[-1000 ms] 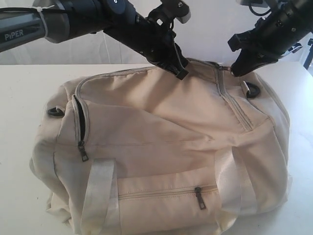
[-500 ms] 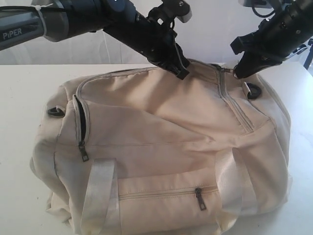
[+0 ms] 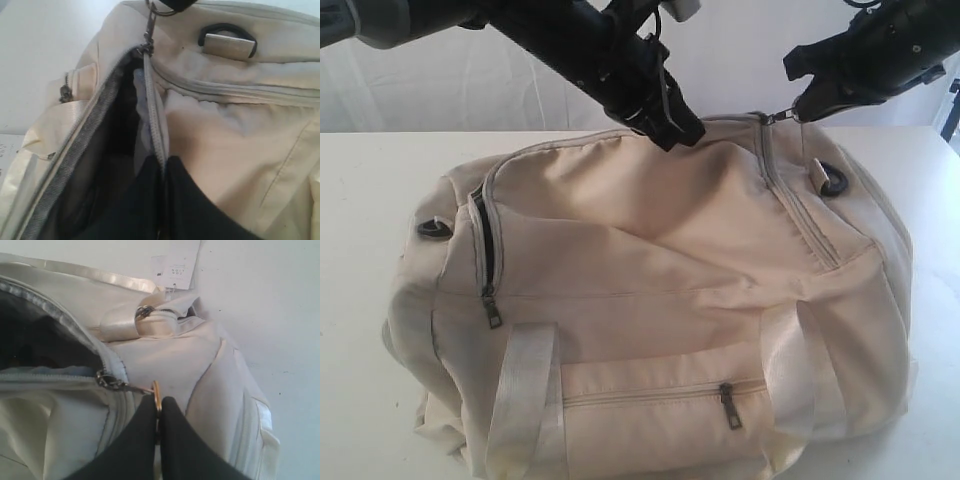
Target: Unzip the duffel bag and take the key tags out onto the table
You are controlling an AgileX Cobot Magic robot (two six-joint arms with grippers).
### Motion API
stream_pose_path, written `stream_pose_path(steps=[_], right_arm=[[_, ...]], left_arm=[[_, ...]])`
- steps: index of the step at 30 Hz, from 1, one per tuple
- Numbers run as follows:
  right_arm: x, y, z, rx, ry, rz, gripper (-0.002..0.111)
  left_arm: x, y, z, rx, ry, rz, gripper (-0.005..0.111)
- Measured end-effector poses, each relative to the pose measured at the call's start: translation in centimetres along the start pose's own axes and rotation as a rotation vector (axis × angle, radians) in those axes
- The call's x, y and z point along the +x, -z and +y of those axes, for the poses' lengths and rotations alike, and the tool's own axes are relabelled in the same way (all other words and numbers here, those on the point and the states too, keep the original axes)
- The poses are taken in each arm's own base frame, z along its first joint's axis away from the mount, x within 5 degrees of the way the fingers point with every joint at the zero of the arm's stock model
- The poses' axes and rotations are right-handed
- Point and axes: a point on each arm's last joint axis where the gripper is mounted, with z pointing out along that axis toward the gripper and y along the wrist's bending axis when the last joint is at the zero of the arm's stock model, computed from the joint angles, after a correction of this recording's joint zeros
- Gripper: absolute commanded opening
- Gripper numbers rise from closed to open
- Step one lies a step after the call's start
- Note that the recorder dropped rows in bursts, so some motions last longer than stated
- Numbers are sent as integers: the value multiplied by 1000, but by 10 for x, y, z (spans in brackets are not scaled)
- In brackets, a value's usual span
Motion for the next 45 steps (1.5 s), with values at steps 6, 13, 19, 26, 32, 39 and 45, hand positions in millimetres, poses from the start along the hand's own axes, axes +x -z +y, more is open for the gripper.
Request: stream_pose_path(steps=[6, 13, 19, 26, 32, 39, 45], right_arm=[[1, -1, 0, 9, -25, 11, 0], [8, 0, 1, -5, -32, 88, 0], [14, 7, 5, -21, -19, 153, 0], [14, 25, 12, -22, -1, 133, 0], [14, 26, 13, -22, 0, 126, 0], [16, 11, 8, -36, -13, 160, 0], [27, -7, 3, -51, -23, 209, 0]], left_arm=[[3, 0, -5, 56, -3, 36, 0], [3, 0, -2, 21, 21, 34, 0], [0, -1, 5, -45, 66, -4, 0], [-1, -2, 8, -79, 74, -27, 0], [0, -1, 9, -69, 85, -24, 0], [13, -22, 11, -19, 109, 27, 13], [22, -34, 12, 11, 115, 65, 59]])
